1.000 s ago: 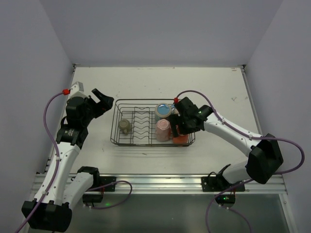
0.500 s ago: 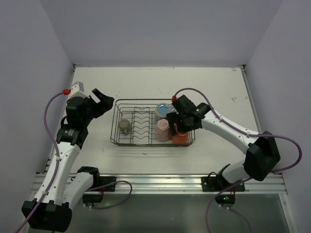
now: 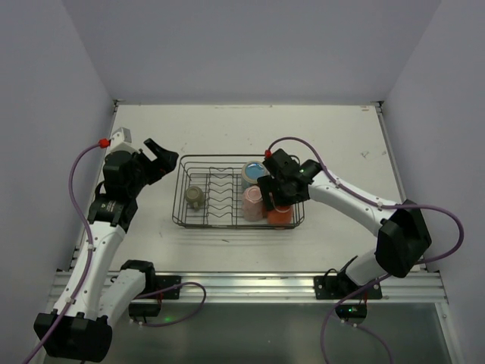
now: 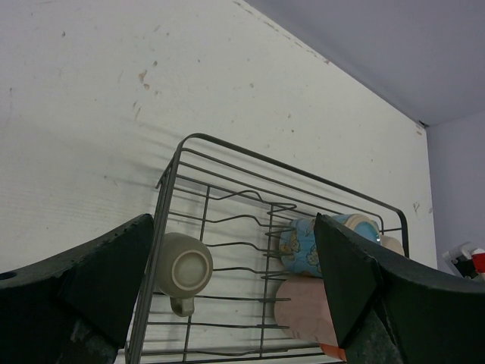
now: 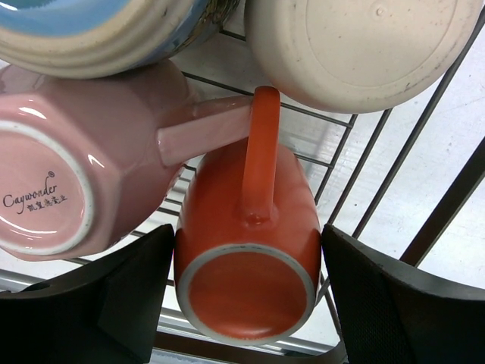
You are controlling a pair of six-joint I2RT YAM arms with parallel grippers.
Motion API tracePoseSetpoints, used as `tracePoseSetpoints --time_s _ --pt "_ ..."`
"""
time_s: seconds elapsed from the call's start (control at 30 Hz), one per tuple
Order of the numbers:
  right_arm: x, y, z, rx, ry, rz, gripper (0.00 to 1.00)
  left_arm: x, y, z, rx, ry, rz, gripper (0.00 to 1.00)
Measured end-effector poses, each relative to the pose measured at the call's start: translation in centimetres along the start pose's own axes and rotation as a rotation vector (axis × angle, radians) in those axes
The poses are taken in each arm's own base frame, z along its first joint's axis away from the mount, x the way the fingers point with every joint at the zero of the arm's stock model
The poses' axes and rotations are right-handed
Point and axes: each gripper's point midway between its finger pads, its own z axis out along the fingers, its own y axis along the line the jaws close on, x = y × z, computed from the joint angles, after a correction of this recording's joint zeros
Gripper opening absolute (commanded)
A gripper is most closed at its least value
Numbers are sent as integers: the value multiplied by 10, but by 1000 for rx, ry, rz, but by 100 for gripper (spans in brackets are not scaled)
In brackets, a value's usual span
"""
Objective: Unload the cups from the dish rack
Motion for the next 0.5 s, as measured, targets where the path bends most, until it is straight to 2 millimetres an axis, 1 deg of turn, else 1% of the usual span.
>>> tracePoseSetpoints --time_s 0.5 --pt "7 0 -1 22 18 -6 82 2 -1 1 6 10 0 91"
